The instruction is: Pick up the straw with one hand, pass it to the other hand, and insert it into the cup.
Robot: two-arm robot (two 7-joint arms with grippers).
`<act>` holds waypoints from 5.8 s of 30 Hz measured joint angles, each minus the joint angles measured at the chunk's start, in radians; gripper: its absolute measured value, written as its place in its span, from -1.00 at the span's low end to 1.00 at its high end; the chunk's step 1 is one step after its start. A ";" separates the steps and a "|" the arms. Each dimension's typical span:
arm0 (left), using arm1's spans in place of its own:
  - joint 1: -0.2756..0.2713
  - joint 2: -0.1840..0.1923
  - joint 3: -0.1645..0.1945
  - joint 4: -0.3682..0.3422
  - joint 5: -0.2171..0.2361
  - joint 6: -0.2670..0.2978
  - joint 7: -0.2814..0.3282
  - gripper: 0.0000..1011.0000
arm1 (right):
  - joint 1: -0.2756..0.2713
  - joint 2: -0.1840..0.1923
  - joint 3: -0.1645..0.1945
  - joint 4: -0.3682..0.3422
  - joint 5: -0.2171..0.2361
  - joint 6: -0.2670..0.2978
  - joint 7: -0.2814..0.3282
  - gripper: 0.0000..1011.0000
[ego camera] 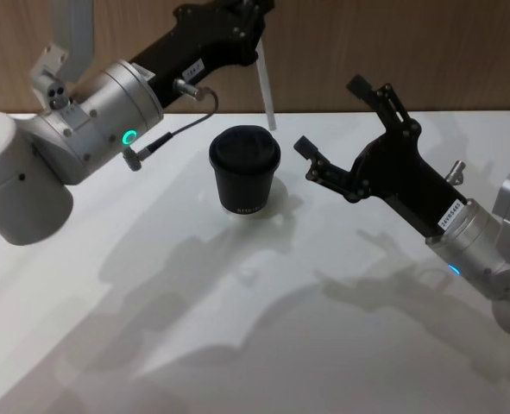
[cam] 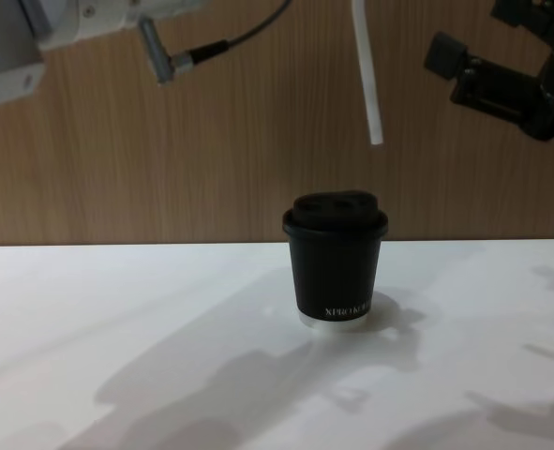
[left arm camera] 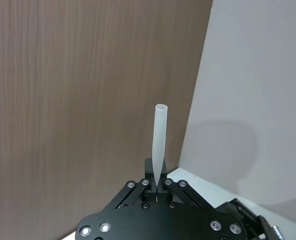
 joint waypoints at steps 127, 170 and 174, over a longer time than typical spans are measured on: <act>-0.002 -0.063 -0.034 0.121 0.209 0.074 0.059 -0.94 | 0.000 0.000 0.000 0.000 0.000 0.000 0.000 0.98; 0.037 -0.036 -0.029 0.127 0.236 -0.022 -0.040 0.98 | -0.023 -0.042 0.028 -0.058 0.086 0.148 -0.071 0.98; 0.044 -0.024 -0.027 0.127 0.241 -0.043 -0.068 0.98 | -0.034 -0.054 0.038 -0.082 0.111 0.210 -0.108 0.98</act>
